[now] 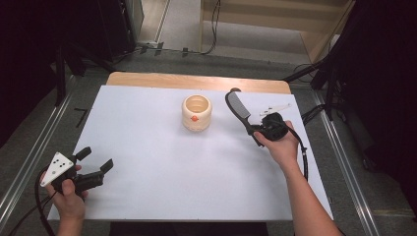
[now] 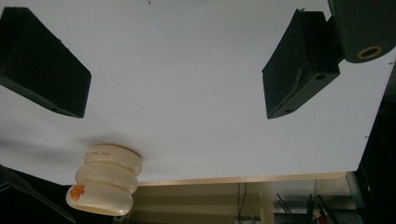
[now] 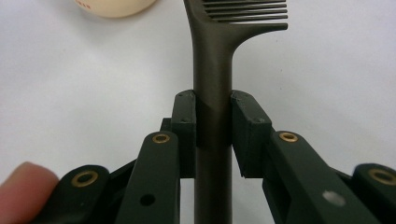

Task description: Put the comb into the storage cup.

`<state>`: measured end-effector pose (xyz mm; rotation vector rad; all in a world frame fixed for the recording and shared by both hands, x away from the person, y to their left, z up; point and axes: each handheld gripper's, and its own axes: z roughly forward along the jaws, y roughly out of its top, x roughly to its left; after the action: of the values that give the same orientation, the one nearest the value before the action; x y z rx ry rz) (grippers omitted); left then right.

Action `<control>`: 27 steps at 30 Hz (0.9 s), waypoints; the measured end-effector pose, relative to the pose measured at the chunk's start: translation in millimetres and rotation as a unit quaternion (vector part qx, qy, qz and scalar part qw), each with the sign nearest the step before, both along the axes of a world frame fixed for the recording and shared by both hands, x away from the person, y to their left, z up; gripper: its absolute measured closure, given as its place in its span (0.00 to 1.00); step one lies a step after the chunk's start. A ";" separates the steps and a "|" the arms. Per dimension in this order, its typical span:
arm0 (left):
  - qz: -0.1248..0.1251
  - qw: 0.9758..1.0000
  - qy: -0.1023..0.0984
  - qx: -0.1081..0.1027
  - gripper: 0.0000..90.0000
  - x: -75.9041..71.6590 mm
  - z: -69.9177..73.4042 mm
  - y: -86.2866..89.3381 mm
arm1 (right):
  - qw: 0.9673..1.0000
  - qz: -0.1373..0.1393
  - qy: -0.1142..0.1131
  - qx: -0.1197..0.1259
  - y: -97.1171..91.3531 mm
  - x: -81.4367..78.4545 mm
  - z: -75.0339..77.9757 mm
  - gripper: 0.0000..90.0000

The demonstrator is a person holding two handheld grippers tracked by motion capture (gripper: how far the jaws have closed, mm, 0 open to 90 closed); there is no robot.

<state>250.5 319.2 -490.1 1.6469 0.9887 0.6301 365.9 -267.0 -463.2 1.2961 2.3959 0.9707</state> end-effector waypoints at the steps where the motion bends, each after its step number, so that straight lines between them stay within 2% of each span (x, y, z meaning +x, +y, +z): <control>1: -0.001 1.000 -0.001 0.000 0.09 0.1 0.0 0.1 | 1.000 0.001 -0.003 0.004 -0.5 -1.8 0.0 0.79; 7: 0.003 1.000 -0.002 0.000 0.09 0.0 0.1 -0.1 | 0.999 -0.007 -0.033 0.028 -3.6 -17.3 -1.8 0.79; 12: 0.006 1.000 -0.008 -0.001 0.09 -1.2 0.7 -0.3 | 0.997 -0.014 -0.059 0.049 -3.4 -29.8 -3.8 0.79; 15: 0.007 1.000 -0.009 0.001 0.09 -1.6 1.0 -0.5 | 0.995 -0.017 -0.073 0.067 -2.7 -37.0 -4.5 0.79; 19: 0.007 1.000 -0.008 0.001 0.09 -2.0 1.4 -0.5 | 0.993 -0.016 -0.087 0.074 -1.1 -44.0 -5.5 0.79; 21: -0.001 1.000 -0.008 -0.003 0.03 -2.0 1.4 -0.5 | 0.992 -0.018 -0.099 0.082 -0.1 -50.1 -6.2 0.79; 27: 0.003 1.000 -0.013 -0.003 0.02 -2.2 2.0 -0.9 | 0.987 -0.022 -0.122 0.102 -0.2 -65.0 -10.5 0.79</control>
<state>248.3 318.3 -488.0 1.6267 0.9762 0.6493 300.9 -267.2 -473.7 1.2095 2.1201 1.3081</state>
